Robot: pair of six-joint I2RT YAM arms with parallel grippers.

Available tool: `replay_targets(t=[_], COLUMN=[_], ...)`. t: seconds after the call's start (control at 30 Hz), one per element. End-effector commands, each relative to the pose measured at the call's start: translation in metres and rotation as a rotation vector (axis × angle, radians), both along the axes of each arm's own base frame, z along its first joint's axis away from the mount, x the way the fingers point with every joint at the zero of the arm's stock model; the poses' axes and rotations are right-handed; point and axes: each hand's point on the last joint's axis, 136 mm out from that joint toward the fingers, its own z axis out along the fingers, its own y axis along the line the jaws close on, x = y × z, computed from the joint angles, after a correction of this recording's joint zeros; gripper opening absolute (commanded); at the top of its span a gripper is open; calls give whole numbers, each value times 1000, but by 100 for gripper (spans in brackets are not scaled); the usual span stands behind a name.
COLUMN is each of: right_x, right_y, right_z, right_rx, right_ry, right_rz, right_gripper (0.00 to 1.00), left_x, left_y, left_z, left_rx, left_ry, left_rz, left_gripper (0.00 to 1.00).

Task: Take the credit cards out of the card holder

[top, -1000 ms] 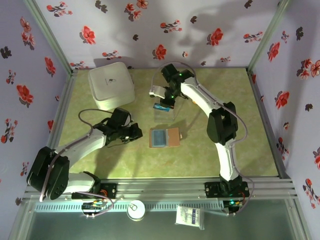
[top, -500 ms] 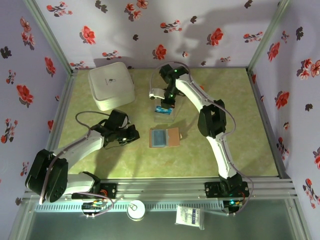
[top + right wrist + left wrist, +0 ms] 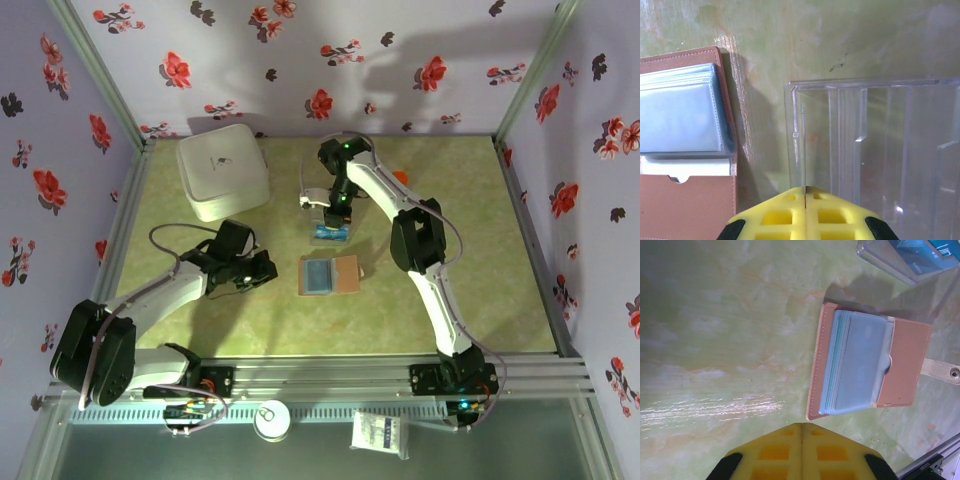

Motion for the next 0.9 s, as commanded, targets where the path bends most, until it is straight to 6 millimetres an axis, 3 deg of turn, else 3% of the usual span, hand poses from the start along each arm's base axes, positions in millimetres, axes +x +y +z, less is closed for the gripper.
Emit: replay_targets(t=[0.0,0.13,0.47,0.63,0.77,0.87], right_x=[-9,-9,6,21,44,48], right_y=[-5,0,-3,-3,-7,-6], right_z=[-9,-2,20,38,42,43], right_rx=[-13,27,48,60,44,46], right_ry=[71,85,35,-58,-186,-223], right_rz=[11,0,-59,-104,-171,-191], right_gripper=[0,2,22,21,13,5], left_x=[-2,-2,0,2,3,1], left_y=[5,5,4,3,2,1], left_z=[-1,-1,-3,-3,-3,-4], left_rx=[13,15,14,10,4,0], left_ry=[-4,-4,-1,-3,-7,-4], left_rz=[-3,-4,-3,-5,-3,-4], left_gripper=[0,0,0,0,0,0])
